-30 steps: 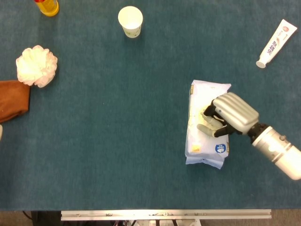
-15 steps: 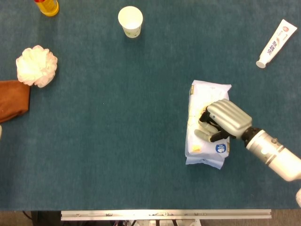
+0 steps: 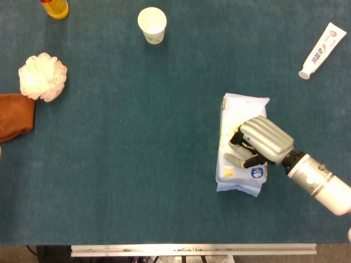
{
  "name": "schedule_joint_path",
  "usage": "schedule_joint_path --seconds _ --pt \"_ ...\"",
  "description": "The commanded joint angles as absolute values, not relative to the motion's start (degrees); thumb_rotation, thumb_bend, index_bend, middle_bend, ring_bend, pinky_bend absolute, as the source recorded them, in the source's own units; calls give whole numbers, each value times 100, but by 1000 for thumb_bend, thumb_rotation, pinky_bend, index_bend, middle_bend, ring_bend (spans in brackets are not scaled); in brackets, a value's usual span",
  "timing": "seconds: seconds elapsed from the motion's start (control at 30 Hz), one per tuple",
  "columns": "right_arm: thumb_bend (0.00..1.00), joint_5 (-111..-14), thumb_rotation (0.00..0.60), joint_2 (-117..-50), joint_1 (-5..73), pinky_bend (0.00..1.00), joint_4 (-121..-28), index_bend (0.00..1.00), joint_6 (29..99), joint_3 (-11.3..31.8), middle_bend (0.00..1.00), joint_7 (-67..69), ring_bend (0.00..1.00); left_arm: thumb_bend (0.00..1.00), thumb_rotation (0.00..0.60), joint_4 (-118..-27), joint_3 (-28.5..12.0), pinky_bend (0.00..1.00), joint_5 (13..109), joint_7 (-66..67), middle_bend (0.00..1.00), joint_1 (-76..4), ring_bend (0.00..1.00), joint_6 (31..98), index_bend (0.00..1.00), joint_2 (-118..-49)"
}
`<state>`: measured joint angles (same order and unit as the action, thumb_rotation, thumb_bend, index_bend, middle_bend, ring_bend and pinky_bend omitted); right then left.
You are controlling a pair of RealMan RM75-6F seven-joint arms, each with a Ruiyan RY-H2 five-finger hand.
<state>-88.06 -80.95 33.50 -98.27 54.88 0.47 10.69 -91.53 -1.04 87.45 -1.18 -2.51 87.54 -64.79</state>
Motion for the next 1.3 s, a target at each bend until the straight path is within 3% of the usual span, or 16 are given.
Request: schedule_joint_path --seconds 0.03,0.47,0.8,0.93,1.1,1.3 --pt "320 -8740 600 -8181 3352 1000 -9730 1000 5447 26 1000 1091 1000 346 600 -9141 -107 248 8739 -127 246 -248 187 8753 245 -6479" --pt "320 -8629 600 -8426 3368 1000 -9401 1000 5378 -22 1000 1036 1000 346 600 -9136 -89 248 8755 -141 246 -234 187 8756 245 -6480" --pt "320 -9209 600 -7905 3106 1000 -9825 1000 6401 88 1000 1129 997 345 600 -9165 -92 248 8794 -153 246 -234 188 8780 245 -6468" --pt "317 -9231 600 -7569 2900 990 -9782 978 6768 103 954 617 909 346 600 -9146 -106 248 8791 -162 246 -249 187 8769 245 -6482" --pt "305 -9173 600 -7285 2523 849 -9514 862 7346 126 853 -47 790 345 600 -9127 -117 248 8777 -144 246 -286 187 8710 245 -6499" --pt "134 -8973 600 -6892 2059 607 -9294 688 7851 106 687 -487 615 346 600 -9141 -126 248 8809 -85 246 -366 188 8619 245 -6552"
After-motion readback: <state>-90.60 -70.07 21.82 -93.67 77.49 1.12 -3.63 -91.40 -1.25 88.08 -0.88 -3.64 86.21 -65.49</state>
